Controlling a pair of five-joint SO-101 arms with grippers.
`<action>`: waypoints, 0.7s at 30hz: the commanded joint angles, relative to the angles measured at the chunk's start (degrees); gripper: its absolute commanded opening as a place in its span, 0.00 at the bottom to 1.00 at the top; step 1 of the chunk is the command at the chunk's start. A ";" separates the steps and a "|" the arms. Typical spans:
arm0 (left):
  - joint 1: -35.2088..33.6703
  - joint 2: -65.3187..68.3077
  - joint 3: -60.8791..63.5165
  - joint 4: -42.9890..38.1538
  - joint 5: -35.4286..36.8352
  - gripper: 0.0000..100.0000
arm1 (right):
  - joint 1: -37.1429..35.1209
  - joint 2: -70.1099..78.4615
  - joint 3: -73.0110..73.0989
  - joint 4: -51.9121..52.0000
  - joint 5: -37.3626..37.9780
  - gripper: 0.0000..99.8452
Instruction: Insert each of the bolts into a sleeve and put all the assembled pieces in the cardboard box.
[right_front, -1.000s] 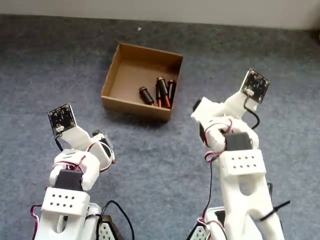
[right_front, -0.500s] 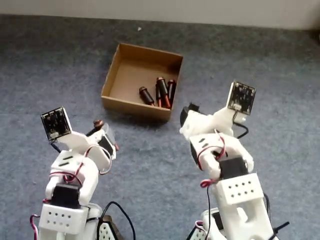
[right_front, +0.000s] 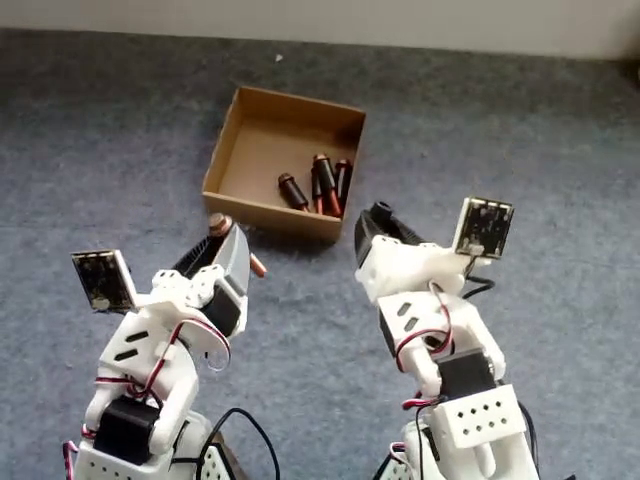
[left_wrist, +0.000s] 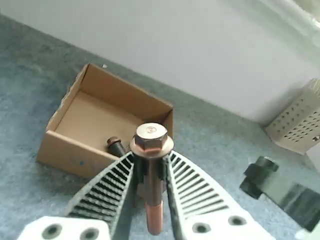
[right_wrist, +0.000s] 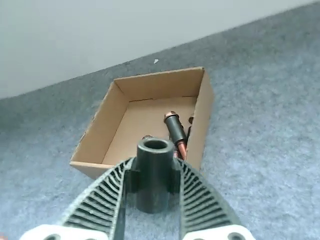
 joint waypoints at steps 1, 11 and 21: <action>1.10 -1.36 -0.92 -6.33 -0.53 0.01 | -3.12 -3.30 1.98 -4.62 4.22 0.01; 1.10 -1.45 -0.66 -9.05 -0.26 0.01 | -9.19 -17.27 14.81 -12.35 14.77 0.01; 1.10 -1.63 -4.26 -9.05 -0.35 0.01 | -15.16 -34.59 27.38 -15.16 27.52 0.01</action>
